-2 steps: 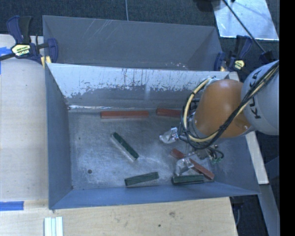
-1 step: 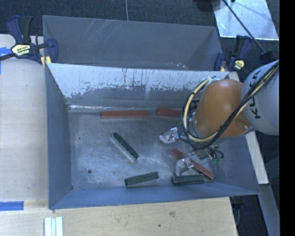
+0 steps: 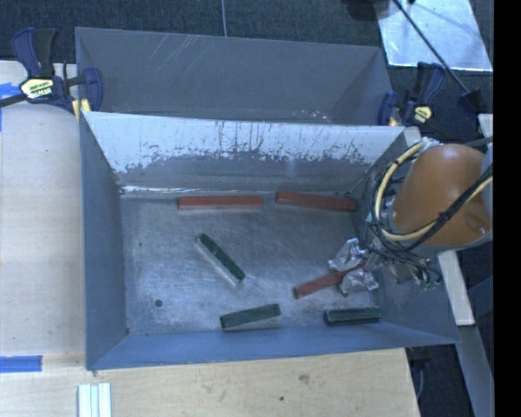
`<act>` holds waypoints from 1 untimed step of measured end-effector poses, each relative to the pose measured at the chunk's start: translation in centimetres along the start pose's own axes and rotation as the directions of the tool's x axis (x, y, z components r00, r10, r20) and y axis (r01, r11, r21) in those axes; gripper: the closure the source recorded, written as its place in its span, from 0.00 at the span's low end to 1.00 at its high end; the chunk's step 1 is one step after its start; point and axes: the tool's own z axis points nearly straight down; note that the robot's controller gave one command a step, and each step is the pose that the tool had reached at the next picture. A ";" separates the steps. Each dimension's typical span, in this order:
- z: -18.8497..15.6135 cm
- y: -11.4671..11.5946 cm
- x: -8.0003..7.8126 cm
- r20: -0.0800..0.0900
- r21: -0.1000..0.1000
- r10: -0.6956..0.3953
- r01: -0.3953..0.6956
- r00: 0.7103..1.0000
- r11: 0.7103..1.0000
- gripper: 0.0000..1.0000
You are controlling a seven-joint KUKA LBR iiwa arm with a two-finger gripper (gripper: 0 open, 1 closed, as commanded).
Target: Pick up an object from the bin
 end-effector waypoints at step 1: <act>0.0 0.0 0.0 0.000 0.000 0.001 -0.001 1.000 1.000 1.00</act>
Offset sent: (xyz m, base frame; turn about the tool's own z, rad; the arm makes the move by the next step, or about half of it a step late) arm -0.0108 -0.0032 0.1369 -0.0550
